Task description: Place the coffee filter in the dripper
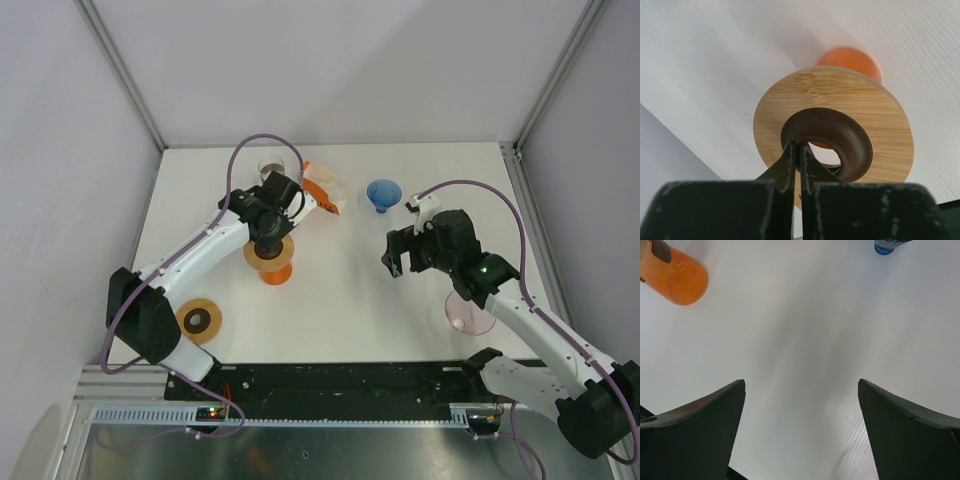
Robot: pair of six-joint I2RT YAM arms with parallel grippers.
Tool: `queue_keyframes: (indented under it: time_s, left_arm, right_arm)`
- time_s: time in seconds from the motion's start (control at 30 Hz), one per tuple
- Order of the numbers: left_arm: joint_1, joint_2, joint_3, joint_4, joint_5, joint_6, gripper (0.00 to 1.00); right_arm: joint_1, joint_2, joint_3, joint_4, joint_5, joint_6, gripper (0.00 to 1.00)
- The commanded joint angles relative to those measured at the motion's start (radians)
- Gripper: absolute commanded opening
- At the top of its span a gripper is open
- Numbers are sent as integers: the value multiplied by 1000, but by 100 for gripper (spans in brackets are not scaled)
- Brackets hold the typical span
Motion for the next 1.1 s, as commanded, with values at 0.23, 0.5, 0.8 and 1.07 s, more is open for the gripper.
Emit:
queue_keyframes:
  time_s: [0.23,0.5,0.8,1.07]
  left_arm:
    - [-1,8,-14,48,-6,19,0]
    - [0,-8,0,46,-18,2,24]
    - [1,-51,80,47,-13,0,44]
    - [77,-106,153,49,52,-29,53]
  right_arm:
    - [5,-5,39,-6,14,-15,99]
    - [5,-6,39,-7,14,-12,99]
    - [-19,4,48,98,56,69,99]
    - [-208,238,218,160,8,210,93]
